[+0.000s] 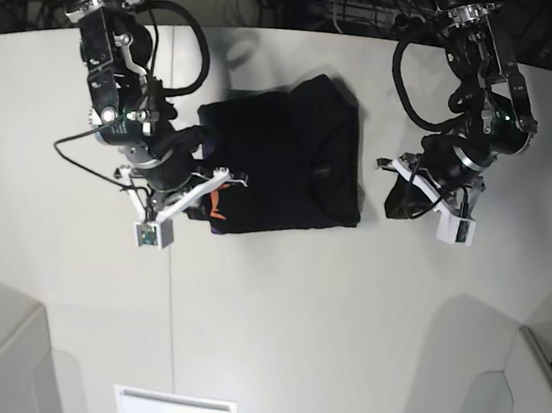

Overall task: Fold the T-shirt properly
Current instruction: 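Grasp the bundle's edges with both grippers and square it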

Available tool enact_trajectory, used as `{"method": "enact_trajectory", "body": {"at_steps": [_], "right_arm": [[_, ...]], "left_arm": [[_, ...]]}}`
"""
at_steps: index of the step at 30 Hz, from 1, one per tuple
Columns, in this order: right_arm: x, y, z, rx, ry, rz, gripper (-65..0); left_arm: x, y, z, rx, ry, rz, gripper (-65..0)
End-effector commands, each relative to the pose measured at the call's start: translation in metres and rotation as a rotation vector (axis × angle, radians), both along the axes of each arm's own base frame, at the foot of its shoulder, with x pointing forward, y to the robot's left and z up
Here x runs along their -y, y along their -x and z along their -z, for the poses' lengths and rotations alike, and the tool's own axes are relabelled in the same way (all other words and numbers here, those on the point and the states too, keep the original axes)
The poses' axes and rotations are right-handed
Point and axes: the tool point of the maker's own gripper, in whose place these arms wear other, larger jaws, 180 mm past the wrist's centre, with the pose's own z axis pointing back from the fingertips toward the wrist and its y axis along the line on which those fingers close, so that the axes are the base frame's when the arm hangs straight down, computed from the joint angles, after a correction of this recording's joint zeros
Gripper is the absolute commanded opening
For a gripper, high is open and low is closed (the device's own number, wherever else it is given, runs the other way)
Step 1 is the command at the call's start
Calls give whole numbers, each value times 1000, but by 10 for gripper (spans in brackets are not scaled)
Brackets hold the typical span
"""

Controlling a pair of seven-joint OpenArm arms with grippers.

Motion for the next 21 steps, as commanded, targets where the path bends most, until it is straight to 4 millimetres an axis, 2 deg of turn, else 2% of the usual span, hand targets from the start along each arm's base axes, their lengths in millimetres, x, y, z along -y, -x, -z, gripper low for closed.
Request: {"method": "enact_trajectory", "body": {"at_steps": [1,3,4,6,9,10,11,14,18,21], "right_arm": [[7,-6,-8,41,13,10,-650],[9,-4,-6,34,15,14,-650],[10,-4,-5,31,16,16,-650],[10,0,-1,20,16,17,-650],[10,2,0,15,16,17,-650],[10,2,0,15,16,17,-650],[10,2,1,13,16,17,-650],[9,3,1,12,16,12,-650],[10,2,1,13,16,15,-650],[9,3,1,11,16,14,-650]], "left_arm": [[5,-7,-13,51,52,6,-650],[8,-4,-9,41,104,4,-650],[8,-3,-5,28,113,3,-566],[8,0,8,-9,128,-2,-347],[11,3,28,-65,156,-3,-130],[13,4,36,-88,171,-4,-86],[14,6,43,-110,181,-6,-59],[21,4,58,-143,212,-3,-49],[52,-1,68,-142,247,47,-49],[71,3,83,-165,274,72,-49]]}}
